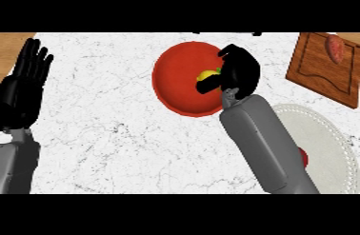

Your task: Pick the lemon from the placemat and place it in the bowl

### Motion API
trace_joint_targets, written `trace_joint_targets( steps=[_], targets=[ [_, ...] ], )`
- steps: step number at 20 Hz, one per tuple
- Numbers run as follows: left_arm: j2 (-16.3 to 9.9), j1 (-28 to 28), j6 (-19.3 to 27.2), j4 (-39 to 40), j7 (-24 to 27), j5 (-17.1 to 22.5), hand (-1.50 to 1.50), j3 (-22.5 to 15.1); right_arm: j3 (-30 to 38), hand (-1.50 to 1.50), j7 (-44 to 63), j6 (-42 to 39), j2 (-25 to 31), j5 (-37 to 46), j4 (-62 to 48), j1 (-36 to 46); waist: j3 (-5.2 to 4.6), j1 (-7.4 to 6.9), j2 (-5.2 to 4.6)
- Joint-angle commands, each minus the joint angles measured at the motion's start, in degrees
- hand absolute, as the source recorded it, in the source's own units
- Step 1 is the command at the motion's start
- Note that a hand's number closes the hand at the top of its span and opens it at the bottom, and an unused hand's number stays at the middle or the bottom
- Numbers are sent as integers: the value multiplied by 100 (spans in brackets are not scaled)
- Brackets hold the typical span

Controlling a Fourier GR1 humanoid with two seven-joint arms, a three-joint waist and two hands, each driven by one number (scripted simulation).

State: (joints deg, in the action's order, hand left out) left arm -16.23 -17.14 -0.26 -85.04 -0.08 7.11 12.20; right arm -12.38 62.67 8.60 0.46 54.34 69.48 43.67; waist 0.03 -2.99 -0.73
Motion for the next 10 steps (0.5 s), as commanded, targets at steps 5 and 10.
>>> trace_joint_targets(
  steps=[5, 10],
  targets=[
    [-11, -53, 25, -28, -85, 1, 0, 10, 136, -150, -469, 2840, -44, -486, -585, -50, 6, 5, 15],
    [-47, -12, 61, 97, 1, -52, 0, 77, 288, -150, -380, 3989, -44, 358, -961, 268, -4, 140, 42]
  ],
)
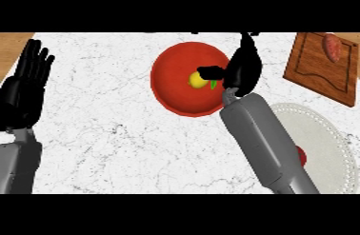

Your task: Pick the lemon from the placemat and place it in the bowl

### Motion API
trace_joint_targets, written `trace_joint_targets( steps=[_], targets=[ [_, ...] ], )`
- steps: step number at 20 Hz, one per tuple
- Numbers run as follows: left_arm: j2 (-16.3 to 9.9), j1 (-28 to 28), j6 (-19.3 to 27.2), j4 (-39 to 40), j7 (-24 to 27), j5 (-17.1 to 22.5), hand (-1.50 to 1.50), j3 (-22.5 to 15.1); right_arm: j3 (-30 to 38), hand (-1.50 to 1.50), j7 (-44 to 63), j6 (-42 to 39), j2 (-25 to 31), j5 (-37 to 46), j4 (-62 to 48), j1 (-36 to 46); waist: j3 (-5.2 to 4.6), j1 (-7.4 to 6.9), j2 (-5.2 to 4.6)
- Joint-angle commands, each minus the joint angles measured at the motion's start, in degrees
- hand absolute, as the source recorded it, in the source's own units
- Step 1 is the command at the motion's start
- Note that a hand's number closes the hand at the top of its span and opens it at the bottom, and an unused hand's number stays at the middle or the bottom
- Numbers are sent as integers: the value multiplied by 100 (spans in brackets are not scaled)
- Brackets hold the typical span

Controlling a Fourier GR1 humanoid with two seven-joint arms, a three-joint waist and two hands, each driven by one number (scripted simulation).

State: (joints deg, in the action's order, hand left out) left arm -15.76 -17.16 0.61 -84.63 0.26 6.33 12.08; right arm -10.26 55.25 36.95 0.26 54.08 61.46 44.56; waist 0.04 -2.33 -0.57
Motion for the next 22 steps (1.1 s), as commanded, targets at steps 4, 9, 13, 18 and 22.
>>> trace_joint_targets(
  steps=[4, 9, 13, 18, 22],
  targets=[
    [5, 234, 73, 109, 178, 5, 0, 178, 314, -150, 366, 1512, -25, 792, 416, -563, -6, 284, 78],
    [-189, 303, -29, -67, -56, 152, 0, 339, 415, -150, 616, 1430, 2, 1099, 1829, -1496, -5, 373, 123],
    [-118, 571, -112, 13, 310, 181, 0, 400, 125, -150, 42, 1478, 214, 570, 3367, -3095, -4, 423, 112],
    [-176, 491, -145, -32, 318, 160, 0, 402, -110, -150, -456, 1389, 811, -158, 5009, -4638, -2, 379, 89],
    [-48, 337, 67, -346, -170, 32, 0, 159, -334, -150, -1331, 2050, 1292, -1091, 5547, -5894, 8, 351, 86]
  ],
)
